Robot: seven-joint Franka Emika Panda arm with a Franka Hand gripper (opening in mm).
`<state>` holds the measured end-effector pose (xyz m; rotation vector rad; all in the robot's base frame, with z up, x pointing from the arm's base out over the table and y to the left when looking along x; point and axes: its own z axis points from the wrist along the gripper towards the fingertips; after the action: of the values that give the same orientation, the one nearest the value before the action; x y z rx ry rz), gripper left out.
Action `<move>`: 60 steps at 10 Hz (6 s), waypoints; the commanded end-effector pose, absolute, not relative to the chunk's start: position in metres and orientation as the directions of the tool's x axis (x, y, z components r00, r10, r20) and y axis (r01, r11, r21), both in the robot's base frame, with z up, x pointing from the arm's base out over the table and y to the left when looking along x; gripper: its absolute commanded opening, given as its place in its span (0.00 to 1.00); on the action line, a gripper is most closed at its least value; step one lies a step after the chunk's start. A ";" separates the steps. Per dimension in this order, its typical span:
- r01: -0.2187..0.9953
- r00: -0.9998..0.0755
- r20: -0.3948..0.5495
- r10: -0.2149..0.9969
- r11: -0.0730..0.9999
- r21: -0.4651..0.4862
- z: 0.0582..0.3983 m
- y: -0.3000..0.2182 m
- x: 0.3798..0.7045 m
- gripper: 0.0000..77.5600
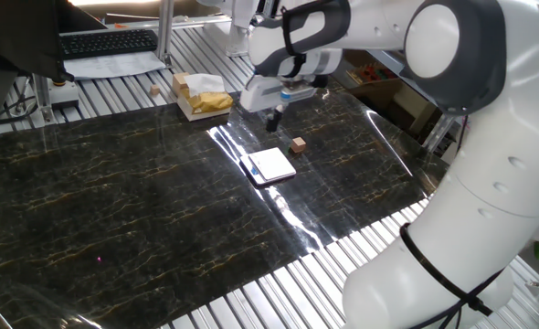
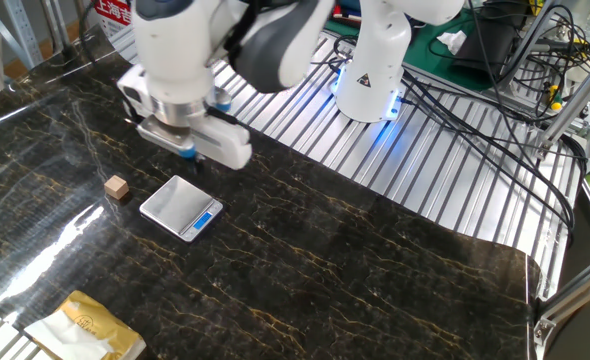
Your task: Place the block on the scale
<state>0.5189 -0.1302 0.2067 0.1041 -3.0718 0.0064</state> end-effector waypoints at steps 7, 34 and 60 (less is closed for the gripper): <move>0.003 -0.998 0.058 0.002 1.000 0.006 0.157 -0.170 0.514 0.00; 0.024 -0.996 0.084 0.027 0.999 -0.035 0.153 -0.175 0.531 0.00; -0.001 -0.999 0.052 0.001 0.999 -0.045 0.144 -0.250 0.580 0.00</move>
<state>0.5747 -0.2461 0.1427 -0.0337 -3.0885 0.0615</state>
